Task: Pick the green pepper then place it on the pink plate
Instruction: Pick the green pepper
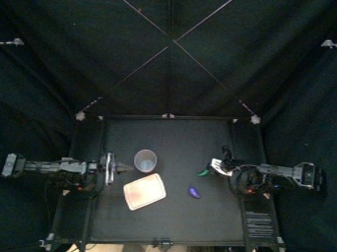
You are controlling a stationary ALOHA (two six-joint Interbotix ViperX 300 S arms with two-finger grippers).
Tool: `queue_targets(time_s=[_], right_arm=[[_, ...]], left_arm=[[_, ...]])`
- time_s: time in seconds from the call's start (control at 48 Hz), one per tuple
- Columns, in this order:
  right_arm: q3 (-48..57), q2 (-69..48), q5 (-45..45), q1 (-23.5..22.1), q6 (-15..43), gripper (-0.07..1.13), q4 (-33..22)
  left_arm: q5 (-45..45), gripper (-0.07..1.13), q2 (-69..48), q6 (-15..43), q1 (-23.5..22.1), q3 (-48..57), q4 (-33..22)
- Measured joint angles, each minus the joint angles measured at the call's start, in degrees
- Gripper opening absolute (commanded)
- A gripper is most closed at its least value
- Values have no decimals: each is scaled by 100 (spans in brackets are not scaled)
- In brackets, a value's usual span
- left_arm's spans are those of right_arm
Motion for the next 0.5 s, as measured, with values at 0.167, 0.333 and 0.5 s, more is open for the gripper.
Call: queue_targets(time_s=[0.167,0.333,0.5], right_arm=[[-167,853,-132,-18,0,89,-35],[-396,1362,-141,-35,0,74,-88],[-562,1556,-149,-18,-18,51,-229]], left_arm=[[0,0,0,0,-9,0,0],[0,0,9,-9,-9,0,-9],[0,0,0,-9,-18,9,-88]])
